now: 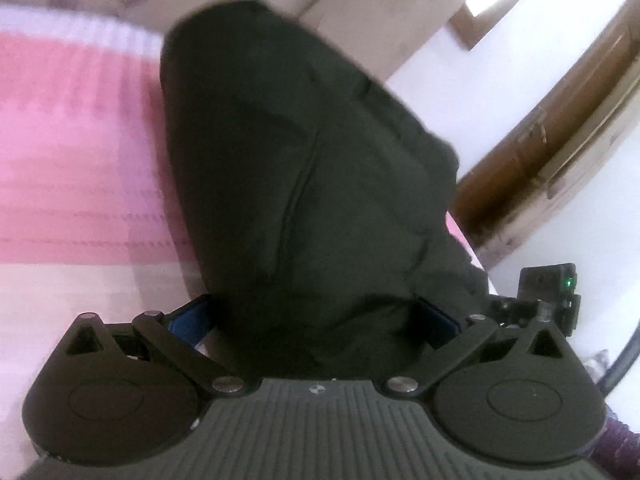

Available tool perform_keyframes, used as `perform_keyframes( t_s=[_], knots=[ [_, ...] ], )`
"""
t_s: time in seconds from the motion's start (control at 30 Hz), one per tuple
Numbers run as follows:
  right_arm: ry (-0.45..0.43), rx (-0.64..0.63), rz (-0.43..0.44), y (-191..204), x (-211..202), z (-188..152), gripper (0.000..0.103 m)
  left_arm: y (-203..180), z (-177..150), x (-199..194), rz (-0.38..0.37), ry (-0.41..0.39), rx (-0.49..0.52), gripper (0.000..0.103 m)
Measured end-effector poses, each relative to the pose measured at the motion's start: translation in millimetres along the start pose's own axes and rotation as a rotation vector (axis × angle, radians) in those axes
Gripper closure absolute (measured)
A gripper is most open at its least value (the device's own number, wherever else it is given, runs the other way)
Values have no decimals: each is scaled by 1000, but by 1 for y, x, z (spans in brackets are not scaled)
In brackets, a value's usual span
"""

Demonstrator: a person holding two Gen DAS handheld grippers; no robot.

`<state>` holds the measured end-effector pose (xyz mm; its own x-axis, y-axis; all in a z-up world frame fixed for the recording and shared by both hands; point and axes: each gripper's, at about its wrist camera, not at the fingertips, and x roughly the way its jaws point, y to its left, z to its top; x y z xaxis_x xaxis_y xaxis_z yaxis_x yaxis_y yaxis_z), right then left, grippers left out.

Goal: Fold large clothes

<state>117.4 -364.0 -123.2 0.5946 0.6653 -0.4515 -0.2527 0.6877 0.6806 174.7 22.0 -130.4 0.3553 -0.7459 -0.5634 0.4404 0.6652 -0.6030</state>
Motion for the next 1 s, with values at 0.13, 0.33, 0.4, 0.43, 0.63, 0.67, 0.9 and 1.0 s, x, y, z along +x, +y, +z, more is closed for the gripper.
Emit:
perform_keyframes(
  t_s=[0.13,0.33,0.4,0.43,0.63,0.67,0.9,1.0],
  knots=[
    [12,-15,27,-3,4,3,0,14,3,15,-73,0,-70,0],
    [50,-95,36,12,26,10,16,-4,-5,12,5,-68,28,15],
    [41,-140,10,23,26,10,35,-7,-7,3,29,-93,34,22],
    [33,-158,-6,30,24,11,40,-11,-7,-1,41,-101,45,24],
    [-6,-225,-52,64,19,-1,54,-26,-6,-24,88,-110,77,28],
    [-7,-221,-46,67,20,-4,54,-27,-7,-31,91,-115,80,28],
    [-20,-192,18,96,19,-27,56,-35,-15,-76,114,-139,81,28],
    [-18,-173,45,110,19,-40,56,-34,-26,-92,118,-145,66,28]
  ],
)
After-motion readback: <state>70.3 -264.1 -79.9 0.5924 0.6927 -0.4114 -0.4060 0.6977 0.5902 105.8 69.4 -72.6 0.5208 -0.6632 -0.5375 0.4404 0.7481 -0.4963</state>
